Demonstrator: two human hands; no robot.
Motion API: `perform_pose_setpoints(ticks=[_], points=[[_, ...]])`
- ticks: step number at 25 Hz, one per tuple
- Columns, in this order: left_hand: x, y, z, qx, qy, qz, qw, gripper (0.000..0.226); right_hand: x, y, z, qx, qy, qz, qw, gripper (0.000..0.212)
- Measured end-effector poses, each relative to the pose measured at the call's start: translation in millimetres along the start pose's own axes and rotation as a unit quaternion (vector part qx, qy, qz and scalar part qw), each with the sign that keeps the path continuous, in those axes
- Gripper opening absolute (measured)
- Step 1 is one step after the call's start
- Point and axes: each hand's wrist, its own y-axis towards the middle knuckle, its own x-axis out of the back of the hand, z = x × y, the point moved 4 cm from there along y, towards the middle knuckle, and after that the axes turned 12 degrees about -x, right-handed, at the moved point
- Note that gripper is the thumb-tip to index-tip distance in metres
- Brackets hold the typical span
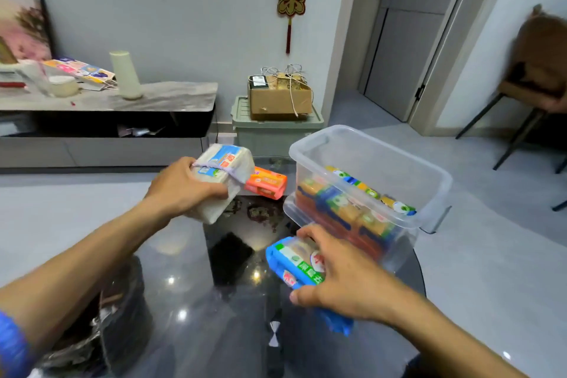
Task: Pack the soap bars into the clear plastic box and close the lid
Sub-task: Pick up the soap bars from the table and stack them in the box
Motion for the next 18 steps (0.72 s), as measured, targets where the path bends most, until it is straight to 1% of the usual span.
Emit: perform_pose_setpoints(ticks=[2,4,5,6,8,10,12,13,15,17,18], points=[[20,6,-54,-0.065,-0.048,-0.012,0.997,0.072,62,-9,-4,0.039,0.041,-0.051,0.997,0.073],[24,19,-116,-0.117,-0.099,-0.007,0.988,0.069,128,-13,-9,0.067,0.049,-0.112,0.99,0.068],[19,27,-147,-0.136,-0.096,0.001,0.986,0.065,159,-10,-12,0.08,0.034,-0.137,0.987,0.067],[10,34,-174,-0.15,-0.068,0.009,0.986,0.061,183,-3,-15,0.091,0.002,-0.148,0.985,0.068],[-19,47,-220,-0.167,0.008,0.029,0.985,0.055,211,19,-25,0.097,-0.099,-0.133,0.981,0.074],[-58,61,-243,-0.169,0.059,0.073,0.981,0.055,216,48,-38,0.084,-0.214,-0.099,0.968,0.079],[-95,75,-246,-0.16,0.101,0.128,0.973,0.065,206,74,-52,0.082,-0.304,-0.077,0.946,0.082],[-108,82,-241,-0.157,0.133,0.15,0.967,0.066,197,85,-56,0.094,-0.323,-0.067,0.939,0.082],[-127,89,-224,-0.151,0.194,0.177,0.953,0.057,174,100,-61,0.134,-0.339,-0.044,0.93,0.075],[-143,89,-206,-0.156,0.247,0.182,0.939,0.05,150,110,-68,0.17,-0.345,-0.023,0.923,0.07],[-151,88,-199,-0.168,0.269,0.18,0.931,0.051,140,113,-72,0.18,-0.343,-0.015,0.922,0.07]])
